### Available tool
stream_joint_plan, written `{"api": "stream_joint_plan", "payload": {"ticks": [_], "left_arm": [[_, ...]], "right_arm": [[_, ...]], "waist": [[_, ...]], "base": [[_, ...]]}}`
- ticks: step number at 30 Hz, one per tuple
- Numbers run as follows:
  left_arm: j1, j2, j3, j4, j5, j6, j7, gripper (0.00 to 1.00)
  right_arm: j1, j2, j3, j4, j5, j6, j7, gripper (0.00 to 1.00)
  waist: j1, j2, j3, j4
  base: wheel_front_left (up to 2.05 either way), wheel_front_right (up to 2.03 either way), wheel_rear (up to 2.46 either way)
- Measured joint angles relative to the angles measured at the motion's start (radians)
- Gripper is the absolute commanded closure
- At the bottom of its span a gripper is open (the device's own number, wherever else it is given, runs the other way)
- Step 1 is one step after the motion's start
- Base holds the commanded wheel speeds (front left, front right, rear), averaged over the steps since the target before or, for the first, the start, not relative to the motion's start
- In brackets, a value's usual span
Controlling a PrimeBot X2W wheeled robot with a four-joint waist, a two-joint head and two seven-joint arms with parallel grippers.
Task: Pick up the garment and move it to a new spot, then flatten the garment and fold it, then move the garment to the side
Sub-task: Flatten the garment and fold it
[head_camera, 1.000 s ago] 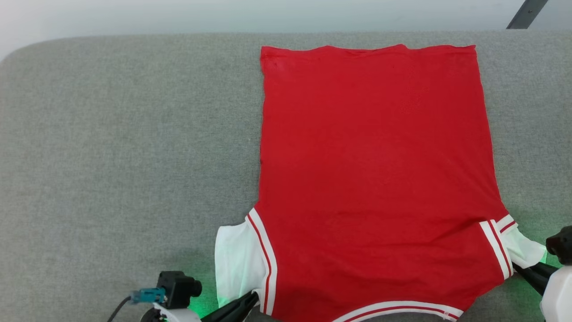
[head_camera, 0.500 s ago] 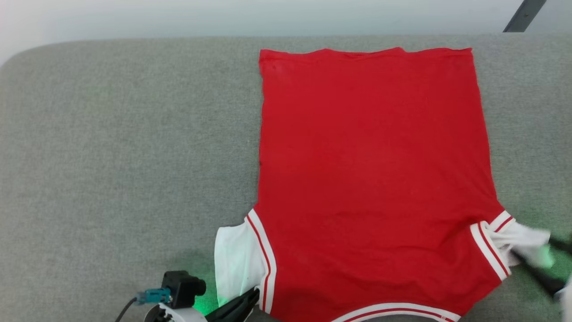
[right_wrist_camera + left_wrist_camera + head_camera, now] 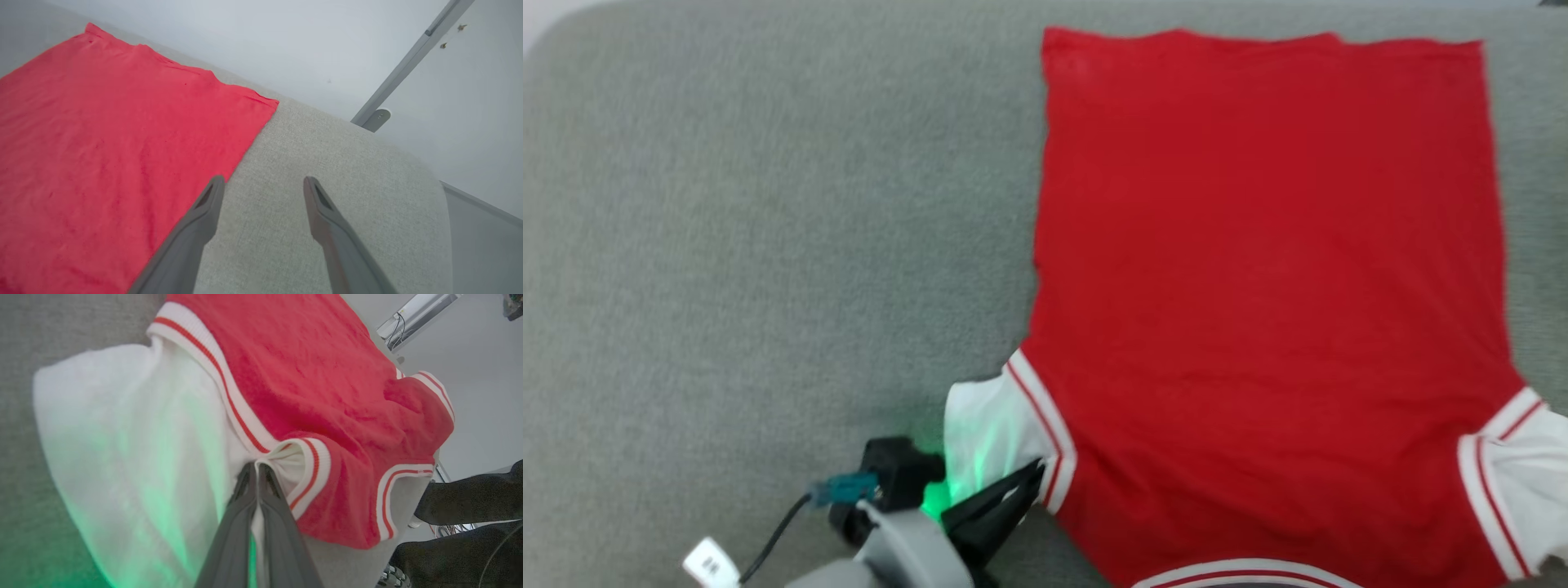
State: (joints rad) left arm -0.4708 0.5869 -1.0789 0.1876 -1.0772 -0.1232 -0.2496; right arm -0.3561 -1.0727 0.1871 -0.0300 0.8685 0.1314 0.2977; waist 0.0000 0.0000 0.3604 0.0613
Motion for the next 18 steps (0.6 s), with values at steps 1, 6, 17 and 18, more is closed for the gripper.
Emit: {"api": "stream_joint_plan", "payload": {"ticks": [1,6,17,18], "left_arm": [[-0.014,-0.007,-0.002,-0.003,0.007,0.000,0.003,1.00],[-0.072,-0.038,-0.014,-0.009,0.030,-0.001,0.009,1.00],[-0.147,-0.089,-0.031,-0.048,0.073,-0.010,-0.013,1.00],[-0.150,-0.093,-0.032,-0.051,0.077,-0.010,-0.015,1.00]], "right_arm": [[-0.051,0.016,0.016,0.016,0.005,0.000,0.046,0.00],[-0.350,0.121,0.130,0.192,0.000,0.000,0.288,0.00],[-0.813,0.239,0.232,0.596,-0.143,0.000,0.594,0.00],[-0.836,0.247,0.234,0.622,-0.157,0.000,0.602,0.00]], "waist": [[0.0000,0.0000,0.012,0.007],[0.0000,0.0000,0.074,0.049],[0.0000,0.0000,0.216,0.155],[0.0000,0.0000,0.229,0.162]], "base": [[0.00,0.00,0.00],[0.00,0.00,0.00],[0.00,0.00,0.00],[0.00,0.00,0.00]]}}
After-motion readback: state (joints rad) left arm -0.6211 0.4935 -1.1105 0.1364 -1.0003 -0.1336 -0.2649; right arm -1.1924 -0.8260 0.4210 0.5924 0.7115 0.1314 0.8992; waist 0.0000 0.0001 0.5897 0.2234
